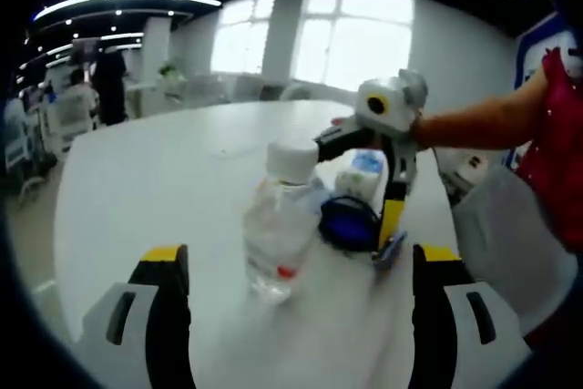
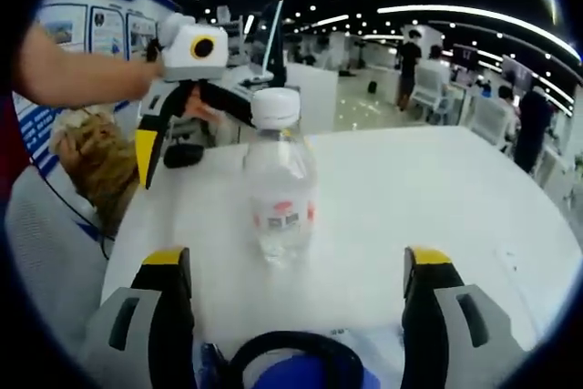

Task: Arrange the tabletop items into an orderly group along one side of the table until the central work area is clear of visible clutter.

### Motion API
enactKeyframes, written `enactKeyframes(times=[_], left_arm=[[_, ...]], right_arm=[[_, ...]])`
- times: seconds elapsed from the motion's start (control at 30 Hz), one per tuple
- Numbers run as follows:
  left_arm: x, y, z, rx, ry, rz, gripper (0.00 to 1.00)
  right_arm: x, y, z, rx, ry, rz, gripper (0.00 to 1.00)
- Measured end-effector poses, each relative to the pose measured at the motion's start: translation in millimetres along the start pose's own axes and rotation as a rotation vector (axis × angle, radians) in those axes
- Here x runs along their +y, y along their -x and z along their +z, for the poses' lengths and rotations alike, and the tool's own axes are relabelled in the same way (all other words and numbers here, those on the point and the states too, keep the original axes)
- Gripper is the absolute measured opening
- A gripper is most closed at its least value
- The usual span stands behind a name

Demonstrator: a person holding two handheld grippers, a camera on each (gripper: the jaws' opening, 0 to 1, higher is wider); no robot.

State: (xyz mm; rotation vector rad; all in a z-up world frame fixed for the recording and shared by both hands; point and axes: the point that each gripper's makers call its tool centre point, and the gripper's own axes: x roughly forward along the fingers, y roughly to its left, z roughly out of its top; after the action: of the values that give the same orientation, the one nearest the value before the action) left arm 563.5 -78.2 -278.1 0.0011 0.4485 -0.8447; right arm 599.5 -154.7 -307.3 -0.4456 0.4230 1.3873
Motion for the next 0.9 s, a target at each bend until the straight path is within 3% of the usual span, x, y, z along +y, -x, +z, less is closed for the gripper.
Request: enactKeyframes(times=[0.37, 0.9], left_arm=[[-18.3, 19.6, 5.5, -0.036, 0.003, 0.031, 0.99], [-56.5, 40.6, 7.8, -0.081, -0.003, 0.052, 0.99]], right_arm=[[8.1, 33.4, 2.1, -0.026, 0.005, -0.033, 0.94], [27.8, 91.0, -12.6, -0.036, 0.017, -0.093, 0.93]])
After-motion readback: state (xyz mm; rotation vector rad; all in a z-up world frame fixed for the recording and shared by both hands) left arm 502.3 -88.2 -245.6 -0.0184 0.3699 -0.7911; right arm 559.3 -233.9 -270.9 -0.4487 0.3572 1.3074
